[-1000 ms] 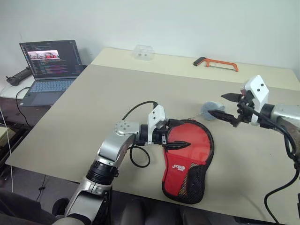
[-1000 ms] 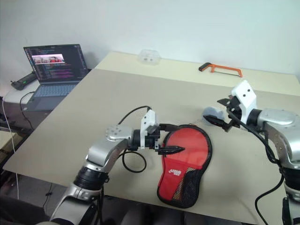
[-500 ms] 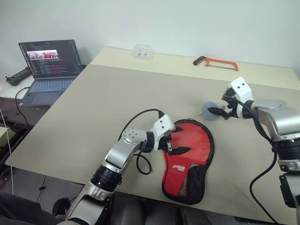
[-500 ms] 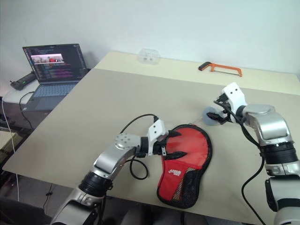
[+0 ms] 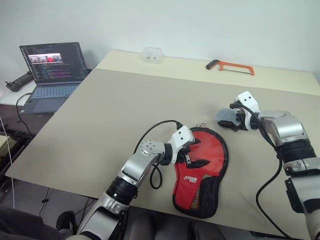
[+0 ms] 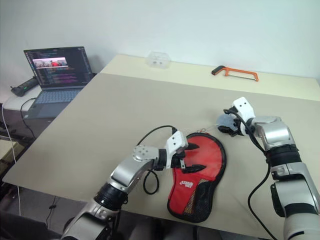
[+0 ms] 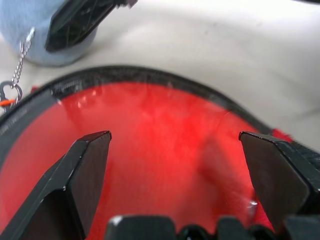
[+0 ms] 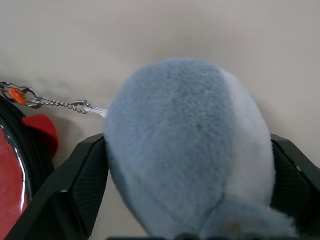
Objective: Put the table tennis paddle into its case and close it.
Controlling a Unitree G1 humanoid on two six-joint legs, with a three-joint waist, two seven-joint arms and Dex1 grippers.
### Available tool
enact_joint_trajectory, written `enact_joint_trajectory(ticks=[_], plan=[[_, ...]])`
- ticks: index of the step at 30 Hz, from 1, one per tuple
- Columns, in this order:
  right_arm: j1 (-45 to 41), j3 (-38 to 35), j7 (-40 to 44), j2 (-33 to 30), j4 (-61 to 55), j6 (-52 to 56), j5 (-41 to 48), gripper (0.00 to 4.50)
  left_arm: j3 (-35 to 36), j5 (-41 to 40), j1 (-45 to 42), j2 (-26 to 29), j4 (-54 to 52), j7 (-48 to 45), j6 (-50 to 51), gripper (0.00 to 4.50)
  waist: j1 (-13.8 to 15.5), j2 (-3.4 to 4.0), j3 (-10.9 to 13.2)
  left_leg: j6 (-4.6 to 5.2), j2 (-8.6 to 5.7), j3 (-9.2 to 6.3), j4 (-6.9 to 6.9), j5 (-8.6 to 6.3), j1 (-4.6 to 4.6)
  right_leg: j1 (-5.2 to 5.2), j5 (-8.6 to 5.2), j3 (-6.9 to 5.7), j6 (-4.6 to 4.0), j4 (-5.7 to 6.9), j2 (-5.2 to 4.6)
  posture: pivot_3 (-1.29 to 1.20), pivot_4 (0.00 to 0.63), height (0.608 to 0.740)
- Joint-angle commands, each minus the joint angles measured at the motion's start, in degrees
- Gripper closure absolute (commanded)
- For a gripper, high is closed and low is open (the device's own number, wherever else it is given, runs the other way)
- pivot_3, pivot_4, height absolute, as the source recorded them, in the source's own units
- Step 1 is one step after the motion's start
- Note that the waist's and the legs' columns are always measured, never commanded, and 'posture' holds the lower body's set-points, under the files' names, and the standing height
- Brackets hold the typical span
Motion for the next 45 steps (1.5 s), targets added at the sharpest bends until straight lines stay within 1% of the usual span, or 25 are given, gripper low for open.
enact_joint_trajectory(ticks=[1,4,6,9,11,14,17,25,30,38,45], plan=[[-1.69,-0.68,0.43,0.07,0.12,-1.89,-0.97,0.61,-0.78,0.67,-0.79,-0.91,0.31,0.61,-0.9,0.0,0.03,0.0,0.0,0.0,0.01,0.0,0.0,0.0,0.0,0.0,0.0,0.0,0.0,0.0,0.0,0.0,0.15,0.74],[-1.48,-0.72,0.39,0.12,-0.13,-2.58,-1.58,1.6,-0.91,0.84,-0.64,-1.18,0.61,0.68,-0.74,0.0,0.04,0.0,0.0,-0.01,0.01,0.0,0.0,0.01,0.0,0.01,0.0,0.0,0.0,0.0,-0.01,0.0,0.15,0.74],[-1.34,-0.88,0.34,0.19,-0.47,-2.65,-1.85,2.33,-0.9,0.91,-0.58,-1.32,0.69,0.74,-0.42,0.0,0.04,0.01,0.0,-0.01,0.01,-0.01,0.0,0.01,0.0,0.01,0.0,0.0,0.0,0.0,-0.01,0.0,0.15,0.74],[-1.43,-0.36,-0.51,-0.26,-0.98,-3.97,-3.56,3.22,-0.9,0.92,-0.6,-1.45,0.8,0.8,-0.01,0.0,0.04,0.01,0.0,-0.01,0.01,-0.01,0.0,0.01,0.0,0.02,0.0,-0.01,0.0,0.0,-0.01,0.0,0.15,0.74],[-1.74,0.45,-1.19,-0.78,-0.84,-5.67,-5.47,3.58,-0.98,0.96,-0.59,-1.52,0.89,0.82,0.1,0.0,0.04,0.01,0.0,-0.01,0.0,-0.01,0.01,0.01,0.0,0.03,0.0,-0.01,0.0,0.0,-0.01,0.0,0.15,0.74],[-2.15,1.94,-1.85,-1.6,-0.09,-8.74,-8.47,3.84,-1.04,0.94,-0.6,-1.64,0.92,0.82,0.28,0.0,0.03,0.01,0.0,-0.01,0.0,-0.01,0.01,0.01,0.0,0.02,0.0,-0.01,0.0,0.0,-0.01,0.0,0.15,0.74],[-2.5,3.2,-2.91,-2.22,1.57,-12.39,-11.49,3.96,-1.09,0.96,-0.58,-1.74,0.91,0.78,0.44,0.0,0.13,0.01,0.0,-0.01,0.0,-0.02,0.02,0.01,0.0,0.03,0.0,-0.02,0.0,0.0,-0.02,0.0,0.15,0.74],[-3.36,4.04,-4.38,-3.6,6.71,-19.19,-16.57,3.98,-1.08,0.95,-0.46,-1.9,0.94,0.84,0.81,0.0,0.28,0.02,0.0,-0.11,-0.02,-0.02,0.02,0.06,0.0,0.04,0.0,-0.02,0.0,-0.01,-0.04,0.0,0.15,0.74],[-3.7,3.69,-3.88,-5.73,9.14,-21.73,-18.33,3.98,-1.47,1.28,0.03,-1.64,1.2,0.94,0.88,0.0,0.39,0.04,0.02,-0.11,-0.01,-0.03,0.02,0.07,0.0,0.05,0.0,-0.03,0.0,-0.02,-0.06,0.0,0.15,0.74],[0.08,3.12,-0.57,-10.13,6.63,-22.35,-18.84,3.98,-1.88,1.5,-0.02,-1.35,1.67,0.54,0.86,0.0,0.54,0.12,0.05,-0.12,-0.06,-0.04,0.02,0.07,0.0,0.12,0.0,-0.06,0.0,-0.06,-0.07,0.0,0.15,0.74],[6.61,2.4,2.25,-15.09,1.11,-21.69,-18.8,3.98,-2.31,1.61,-0.28,-1.4,1.95,0.11,0.86,0.0,0.73,0.16,0.05,-0.11,-0.11,-0.05,0.05,0.06,0.01,0.27,0.0,-0.13,0.01,-0.15,-0.12,0.0,0.15,0.74]])
